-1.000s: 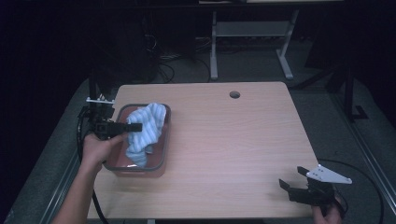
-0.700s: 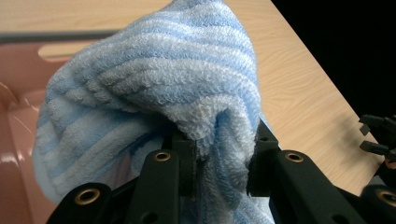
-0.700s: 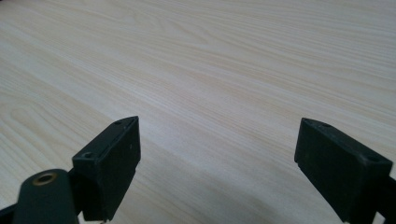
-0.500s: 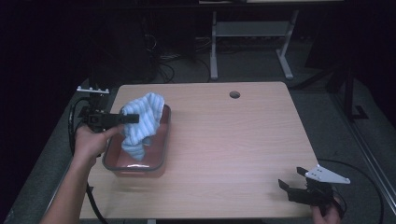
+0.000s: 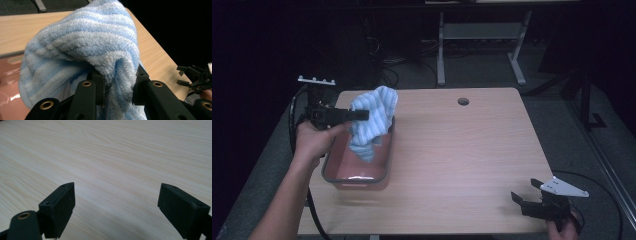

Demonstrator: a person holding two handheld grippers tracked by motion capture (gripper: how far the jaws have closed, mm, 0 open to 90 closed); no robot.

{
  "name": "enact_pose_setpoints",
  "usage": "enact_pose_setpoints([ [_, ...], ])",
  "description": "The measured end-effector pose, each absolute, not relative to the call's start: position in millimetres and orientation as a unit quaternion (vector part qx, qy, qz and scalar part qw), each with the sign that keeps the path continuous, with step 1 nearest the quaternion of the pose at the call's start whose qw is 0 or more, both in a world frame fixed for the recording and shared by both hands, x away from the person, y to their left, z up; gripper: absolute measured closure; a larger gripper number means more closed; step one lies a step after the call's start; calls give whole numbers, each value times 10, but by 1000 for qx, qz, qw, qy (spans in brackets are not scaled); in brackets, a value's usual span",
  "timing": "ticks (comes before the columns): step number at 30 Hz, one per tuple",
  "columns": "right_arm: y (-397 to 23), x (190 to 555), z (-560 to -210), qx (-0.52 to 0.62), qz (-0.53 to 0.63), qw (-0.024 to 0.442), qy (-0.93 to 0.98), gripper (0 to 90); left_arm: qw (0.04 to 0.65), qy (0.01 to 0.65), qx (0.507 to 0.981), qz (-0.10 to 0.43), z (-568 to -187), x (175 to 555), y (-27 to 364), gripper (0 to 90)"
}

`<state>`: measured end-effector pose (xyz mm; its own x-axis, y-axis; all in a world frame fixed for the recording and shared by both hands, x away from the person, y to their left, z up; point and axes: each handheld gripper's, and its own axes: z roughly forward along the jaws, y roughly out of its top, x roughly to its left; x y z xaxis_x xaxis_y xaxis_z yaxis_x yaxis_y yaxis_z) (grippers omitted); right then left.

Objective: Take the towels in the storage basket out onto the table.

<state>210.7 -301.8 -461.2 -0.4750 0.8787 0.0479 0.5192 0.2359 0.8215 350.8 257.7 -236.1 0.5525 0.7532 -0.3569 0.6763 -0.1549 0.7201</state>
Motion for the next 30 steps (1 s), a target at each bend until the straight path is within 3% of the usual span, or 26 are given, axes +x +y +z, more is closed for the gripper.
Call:
enact_pose_setpoints([
  [30,-3045,2098,-4595,464,415,220,751,137,445,420,791,10,-2413,3734,1682,706],
])
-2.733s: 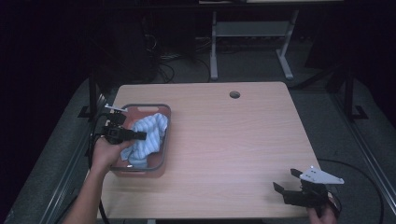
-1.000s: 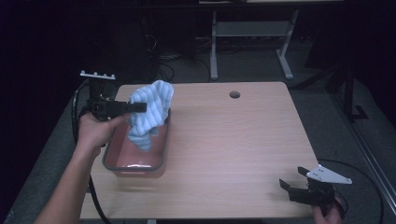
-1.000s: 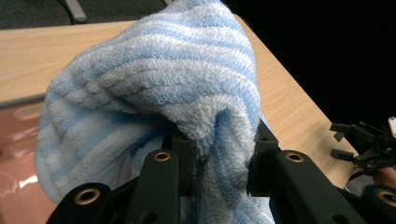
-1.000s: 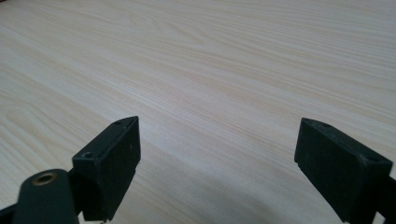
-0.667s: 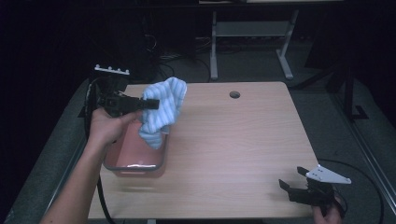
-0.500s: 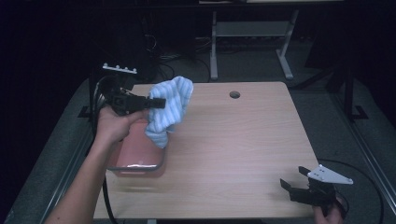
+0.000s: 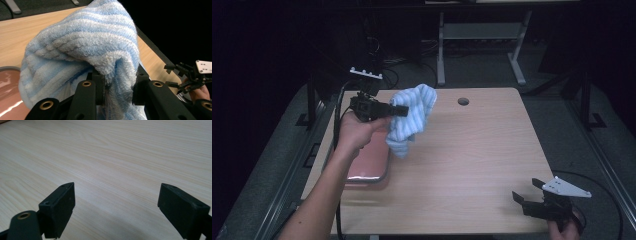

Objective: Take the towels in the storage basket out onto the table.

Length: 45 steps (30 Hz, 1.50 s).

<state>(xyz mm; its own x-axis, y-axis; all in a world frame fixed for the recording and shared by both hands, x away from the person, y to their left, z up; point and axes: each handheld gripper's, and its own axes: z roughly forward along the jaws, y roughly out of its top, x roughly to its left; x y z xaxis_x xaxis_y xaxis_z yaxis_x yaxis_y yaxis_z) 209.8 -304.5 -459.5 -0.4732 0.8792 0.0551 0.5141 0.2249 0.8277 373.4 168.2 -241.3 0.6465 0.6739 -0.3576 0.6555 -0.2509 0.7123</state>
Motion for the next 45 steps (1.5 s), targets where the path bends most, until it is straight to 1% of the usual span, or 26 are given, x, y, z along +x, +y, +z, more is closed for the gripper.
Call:
enact_pose_setpoints([
  [13,-3044,2100,-4595,459,416,224,752,137,440,408,800,-3,-2519,3829,1427,707],
  [32,-3033,2112,-4592,460,418,224,751,137,435,396,808,-32,-2783,3965,1041,706],
  [45,-2985,2136,-4605,458,417,214,756,138,431,391,812,-47,-2942,4032,808,706],
])
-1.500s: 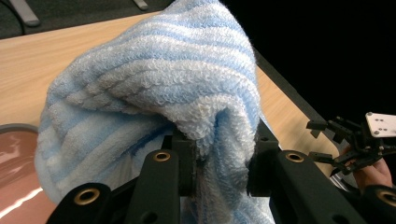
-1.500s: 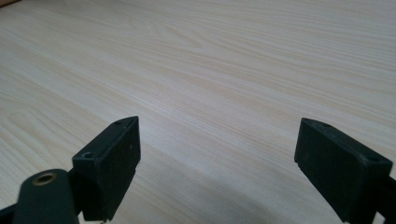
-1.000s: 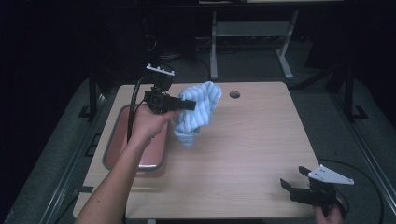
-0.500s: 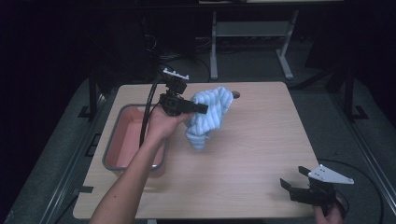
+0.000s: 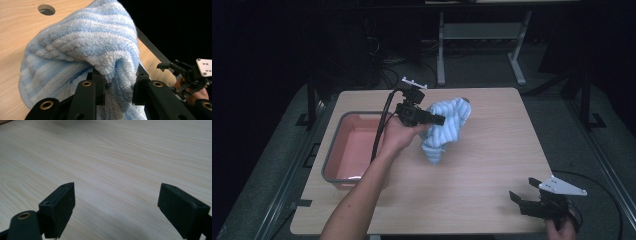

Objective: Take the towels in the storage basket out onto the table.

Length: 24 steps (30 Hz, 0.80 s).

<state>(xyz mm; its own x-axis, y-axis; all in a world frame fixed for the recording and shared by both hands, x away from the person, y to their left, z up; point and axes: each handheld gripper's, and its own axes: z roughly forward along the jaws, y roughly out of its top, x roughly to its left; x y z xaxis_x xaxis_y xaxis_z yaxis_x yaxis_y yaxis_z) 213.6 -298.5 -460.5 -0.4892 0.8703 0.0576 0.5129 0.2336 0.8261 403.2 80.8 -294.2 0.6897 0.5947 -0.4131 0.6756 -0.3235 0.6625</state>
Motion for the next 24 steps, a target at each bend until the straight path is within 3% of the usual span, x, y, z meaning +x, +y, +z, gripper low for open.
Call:
enact_pose_setpoints([
  [24,-2995,2125,-4596,455,419,215,756,137,398,395,825,-73,-3421,4145,380,704],
])
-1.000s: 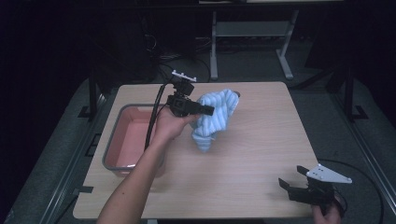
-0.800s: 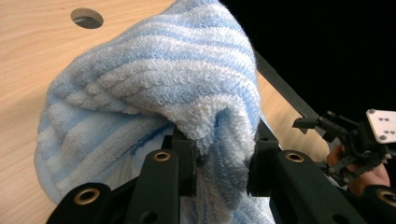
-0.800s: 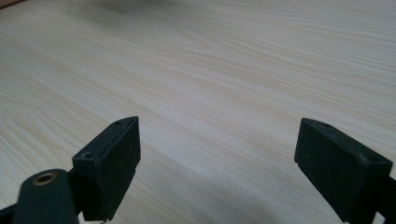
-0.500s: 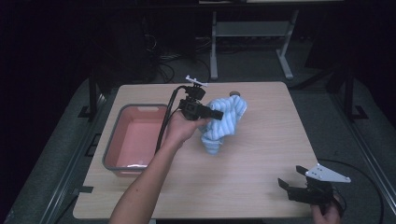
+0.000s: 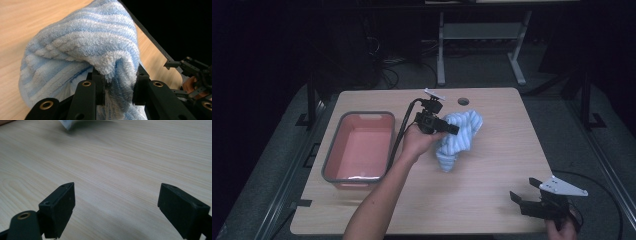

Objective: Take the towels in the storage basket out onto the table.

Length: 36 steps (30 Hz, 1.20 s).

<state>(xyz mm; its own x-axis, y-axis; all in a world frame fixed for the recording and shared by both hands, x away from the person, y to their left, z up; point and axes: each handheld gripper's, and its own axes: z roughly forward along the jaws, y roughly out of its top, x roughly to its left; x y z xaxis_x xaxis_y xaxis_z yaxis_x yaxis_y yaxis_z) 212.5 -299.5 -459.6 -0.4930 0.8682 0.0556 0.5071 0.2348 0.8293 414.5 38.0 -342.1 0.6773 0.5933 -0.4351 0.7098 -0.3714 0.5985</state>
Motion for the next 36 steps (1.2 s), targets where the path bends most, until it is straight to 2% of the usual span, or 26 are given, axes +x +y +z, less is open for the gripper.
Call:
enact_pose_setpoints([
  [36,-2978,2123,-4595,452,419,214,758,137,372,408,830,-81,-4007,4140,112,670],
])
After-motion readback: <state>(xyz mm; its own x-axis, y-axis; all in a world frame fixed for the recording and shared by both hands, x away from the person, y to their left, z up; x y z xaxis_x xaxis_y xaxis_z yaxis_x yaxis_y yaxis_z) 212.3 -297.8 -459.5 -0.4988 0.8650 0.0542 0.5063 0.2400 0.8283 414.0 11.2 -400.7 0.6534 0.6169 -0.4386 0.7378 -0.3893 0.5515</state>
